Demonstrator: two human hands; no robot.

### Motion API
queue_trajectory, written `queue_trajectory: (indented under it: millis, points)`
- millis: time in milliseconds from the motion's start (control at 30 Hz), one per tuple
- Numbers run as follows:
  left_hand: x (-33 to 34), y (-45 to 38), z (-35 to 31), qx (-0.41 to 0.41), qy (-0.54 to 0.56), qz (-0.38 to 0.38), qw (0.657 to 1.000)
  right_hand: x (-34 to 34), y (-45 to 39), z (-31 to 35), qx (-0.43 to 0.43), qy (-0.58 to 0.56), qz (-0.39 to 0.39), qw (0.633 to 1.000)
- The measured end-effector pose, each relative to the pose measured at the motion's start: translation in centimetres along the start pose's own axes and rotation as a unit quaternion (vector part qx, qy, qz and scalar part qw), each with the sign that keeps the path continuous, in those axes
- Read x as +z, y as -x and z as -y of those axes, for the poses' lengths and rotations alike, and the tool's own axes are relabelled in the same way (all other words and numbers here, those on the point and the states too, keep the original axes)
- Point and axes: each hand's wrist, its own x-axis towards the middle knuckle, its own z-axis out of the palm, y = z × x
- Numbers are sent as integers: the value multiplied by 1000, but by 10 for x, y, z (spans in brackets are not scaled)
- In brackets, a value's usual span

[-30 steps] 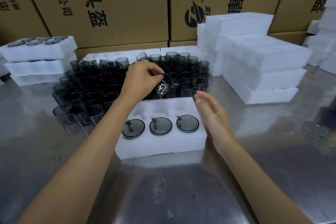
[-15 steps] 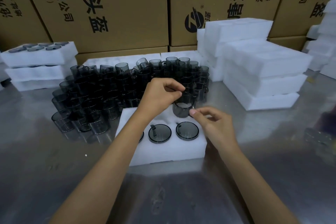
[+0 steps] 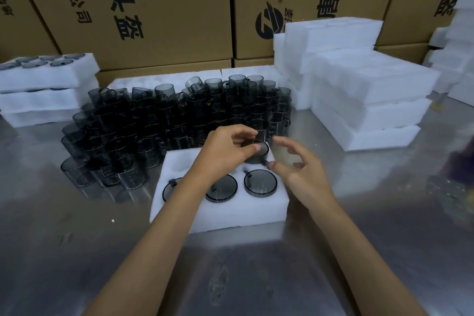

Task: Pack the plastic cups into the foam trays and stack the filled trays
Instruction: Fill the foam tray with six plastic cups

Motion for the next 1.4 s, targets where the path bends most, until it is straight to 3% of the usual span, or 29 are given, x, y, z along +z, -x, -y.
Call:
queue_trajectory:
  millis: [100,200,500,700,833,1200,1400]
  points:
    - [0,4,2,11,-51,10,999,-1,-1,-5,-43,85,84,992]
    - [1,8,5,10,-124,12,992,0,0,-11,-13,99,118,988]
    - [1,14,4,6,-132,23,991,4,2,-14,55,2,99,994]
    - [-31,11,13,-46,-150,-152,976,4,5,-9,64,-14,98,993]
    - [-66,10,39,-125,-169,-136,968,4,7,-6,64,-39,103,992]
    - [-74,10,57,-118,-172,-161,965,3,7,-3,80,-55,78,992]
    - [-75,16,55,-201,-184,-136,952,2,11,0,87,-65,35,993]
